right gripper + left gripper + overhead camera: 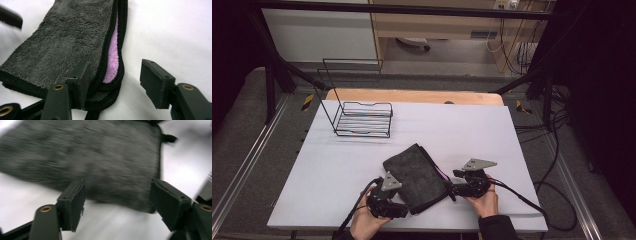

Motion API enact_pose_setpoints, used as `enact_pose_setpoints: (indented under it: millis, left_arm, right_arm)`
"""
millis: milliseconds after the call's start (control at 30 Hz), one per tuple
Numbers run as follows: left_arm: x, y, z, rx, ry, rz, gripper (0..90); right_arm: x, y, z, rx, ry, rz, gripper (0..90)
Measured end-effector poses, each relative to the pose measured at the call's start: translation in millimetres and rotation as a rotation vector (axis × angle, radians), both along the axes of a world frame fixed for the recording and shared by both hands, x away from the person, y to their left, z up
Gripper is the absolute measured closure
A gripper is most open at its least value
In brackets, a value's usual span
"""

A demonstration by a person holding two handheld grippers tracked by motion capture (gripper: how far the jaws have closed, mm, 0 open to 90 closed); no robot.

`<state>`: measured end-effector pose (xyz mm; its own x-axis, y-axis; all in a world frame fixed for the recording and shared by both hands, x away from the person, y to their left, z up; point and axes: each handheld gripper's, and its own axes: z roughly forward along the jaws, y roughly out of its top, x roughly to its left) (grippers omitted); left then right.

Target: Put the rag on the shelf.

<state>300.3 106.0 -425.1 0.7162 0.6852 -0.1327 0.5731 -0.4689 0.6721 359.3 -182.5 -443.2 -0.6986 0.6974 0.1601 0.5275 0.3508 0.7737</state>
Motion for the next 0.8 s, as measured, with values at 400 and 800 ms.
enact_pose_setpoints:
  millis: [400, 800]
  left_arm:
    - [-6.5, -14.9, -13.3, -0.024, 0.063, -0.009, 45.5]
    - [-4.9, -14.3, -13.9, -0.024, 0.076, -0.002, 68.6]
  right_arm:
    - [9.0, 5.6, -6.8, 0.006, 0.05, 0.002, 62.5]
    - [9.9, 11.0, -7.8, -0.012, 0.067, 0.001, 68.3]
